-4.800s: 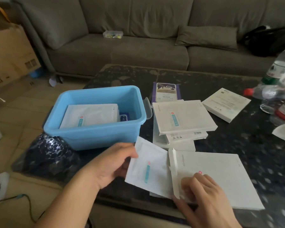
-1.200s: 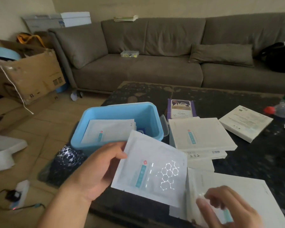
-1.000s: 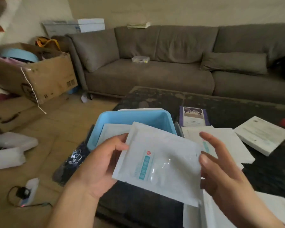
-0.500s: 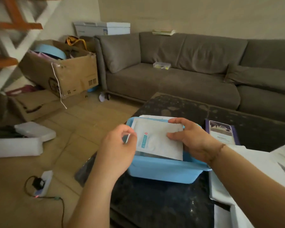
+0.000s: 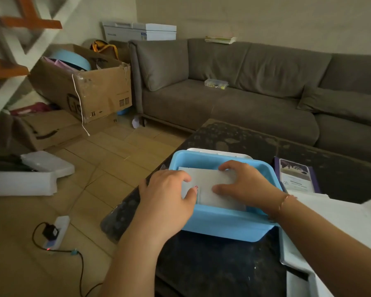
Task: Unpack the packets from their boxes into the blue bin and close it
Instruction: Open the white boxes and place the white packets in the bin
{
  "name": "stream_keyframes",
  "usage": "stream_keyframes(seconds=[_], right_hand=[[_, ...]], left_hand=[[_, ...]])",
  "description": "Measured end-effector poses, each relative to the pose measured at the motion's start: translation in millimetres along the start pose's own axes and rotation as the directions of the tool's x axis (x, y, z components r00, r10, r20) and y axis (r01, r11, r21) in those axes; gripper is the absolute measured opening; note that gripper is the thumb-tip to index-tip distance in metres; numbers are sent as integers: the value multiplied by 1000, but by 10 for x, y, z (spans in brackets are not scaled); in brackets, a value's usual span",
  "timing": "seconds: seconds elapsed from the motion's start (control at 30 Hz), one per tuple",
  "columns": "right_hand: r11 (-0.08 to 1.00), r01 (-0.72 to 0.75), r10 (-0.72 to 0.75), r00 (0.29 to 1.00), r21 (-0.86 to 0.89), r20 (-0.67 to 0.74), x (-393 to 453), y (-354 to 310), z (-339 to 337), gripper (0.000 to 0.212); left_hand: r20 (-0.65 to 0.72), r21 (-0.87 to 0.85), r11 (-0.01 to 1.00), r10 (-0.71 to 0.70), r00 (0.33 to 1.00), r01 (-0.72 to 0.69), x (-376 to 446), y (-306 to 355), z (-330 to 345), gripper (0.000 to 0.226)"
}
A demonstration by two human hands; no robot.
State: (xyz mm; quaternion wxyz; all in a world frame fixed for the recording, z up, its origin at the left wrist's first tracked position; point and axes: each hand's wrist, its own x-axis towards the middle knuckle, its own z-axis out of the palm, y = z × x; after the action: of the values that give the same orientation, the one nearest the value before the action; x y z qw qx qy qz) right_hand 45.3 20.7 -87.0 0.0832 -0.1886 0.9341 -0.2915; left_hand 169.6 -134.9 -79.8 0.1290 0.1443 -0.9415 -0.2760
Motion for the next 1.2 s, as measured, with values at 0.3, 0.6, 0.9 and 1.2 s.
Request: stream_keyframes(seconds=[0.3, 0.6, 0.9, 1.2], right_hand=[[980, 90, -58, 982, -178, 177, 22, -30, 59, 59], [943, 142, -69, 969, -301, 239, 203, -108, 79, 64], [904, 269, -109, 896, -331, 431, 505, -444, 192, 57], [899, 275, -160, 931, -341, 328, 555, -386, 337, 54]], left_hand=[[207, -27, 999, 36, 978, -31, -41, -119, -130, 76], [204, -59, 996, 76, 976, -65, -40, -143, -116, 70], [126, -115, 989, 108, 986, -93, -33, -160, -111, 66], [93, -116, 992, 61, 994, -50, -26, -143, -85, 76]])
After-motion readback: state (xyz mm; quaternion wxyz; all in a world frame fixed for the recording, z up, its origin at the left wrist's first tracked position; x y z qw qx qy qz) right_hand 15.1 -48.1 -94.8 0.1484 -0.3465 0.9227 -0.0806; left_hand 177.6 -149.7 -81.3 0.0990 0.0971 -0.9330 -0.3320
